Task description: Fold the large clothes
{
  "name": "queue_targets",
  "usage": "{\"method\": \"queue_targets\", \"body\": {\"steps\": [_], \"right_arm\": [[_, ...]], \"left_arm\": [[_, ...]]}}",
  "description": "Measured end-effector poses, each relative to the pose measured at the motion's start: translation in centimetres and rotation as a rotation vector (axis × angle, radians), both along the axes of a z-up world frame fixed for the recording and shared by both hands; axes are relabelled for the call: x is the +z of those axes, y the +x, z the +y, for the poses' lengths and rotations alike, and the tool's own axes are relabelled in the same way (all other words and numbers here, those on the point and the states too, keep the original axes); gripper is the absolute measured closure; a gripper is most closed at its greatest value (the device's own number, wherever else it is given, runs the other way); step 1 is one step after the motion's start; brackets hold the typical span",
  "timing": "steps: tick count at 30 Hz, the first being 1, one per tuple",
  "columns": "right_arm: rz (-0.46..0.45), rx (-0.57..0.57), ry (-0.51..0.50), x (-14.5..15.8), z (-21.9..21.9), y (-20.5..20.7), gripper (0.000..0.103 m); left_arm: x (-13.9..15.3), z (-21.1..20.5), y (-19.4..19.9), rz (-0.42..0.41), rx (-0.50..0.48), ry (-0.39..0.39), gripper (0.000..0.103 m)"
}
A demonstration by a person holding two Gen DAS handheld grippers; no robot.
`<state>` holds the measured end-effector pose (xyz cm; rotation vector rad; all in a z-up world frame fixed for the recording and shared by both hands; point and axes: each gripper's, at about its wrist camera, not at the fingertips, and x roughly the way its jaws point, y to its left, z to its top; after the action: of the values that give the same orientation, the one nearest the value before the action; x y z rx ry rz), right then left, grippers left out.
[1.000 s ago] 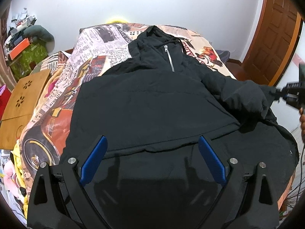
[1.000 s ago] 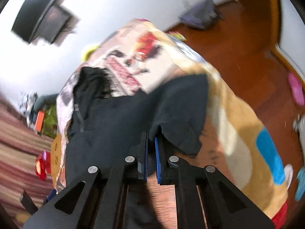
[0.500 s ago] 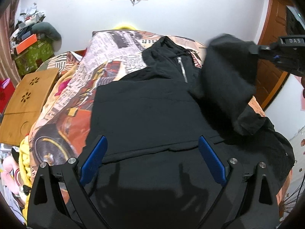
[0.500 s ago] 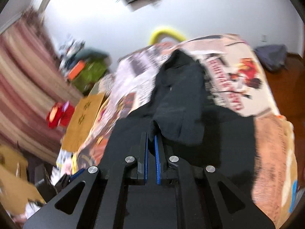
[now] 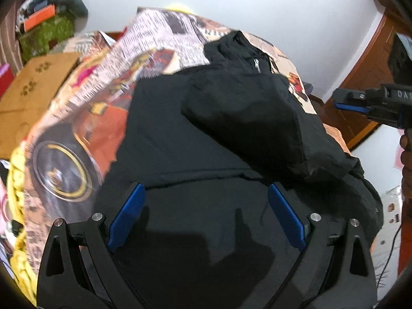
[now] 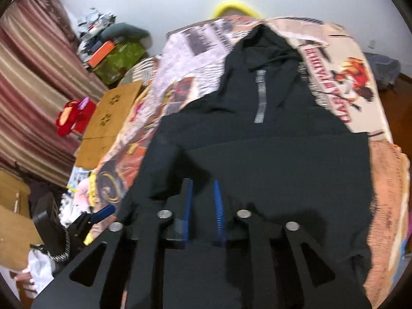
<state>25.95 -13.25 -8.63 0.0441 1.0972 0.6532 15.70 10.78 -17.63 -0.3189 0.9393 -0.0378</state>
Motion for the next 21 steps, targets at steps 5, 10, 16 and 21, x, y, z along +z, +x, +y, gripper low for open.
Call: {"method": "queue_targets", "body": {"steps": [5,10,16,21], "right_arm": [[-0.083,-0.113,-0.06,0.7,-4.8,0.0,0.059],[-0.11,-0.213,-0.092,0.5,-10.0,0.0,0.058],[-0.088,-0.293,-0.128,-1.4,-14.5,-0.3,0.058],[-0.046,-0.313,-0.127,-2.8,-16.6,-0.7,0.058]], "left_arm": [[-0.7,-1.3,0.7,0.03,-0.029,-0.092,0.006],[0.8,-3.7,2.9,0.011,-0.066,-0.095,0.006],[1.6,-5.2,7.3,0.028,-0.011,-0.057,0.006],[0.4,-5.0,11.0,0.074,0.053,-0.036,0.016]]}}
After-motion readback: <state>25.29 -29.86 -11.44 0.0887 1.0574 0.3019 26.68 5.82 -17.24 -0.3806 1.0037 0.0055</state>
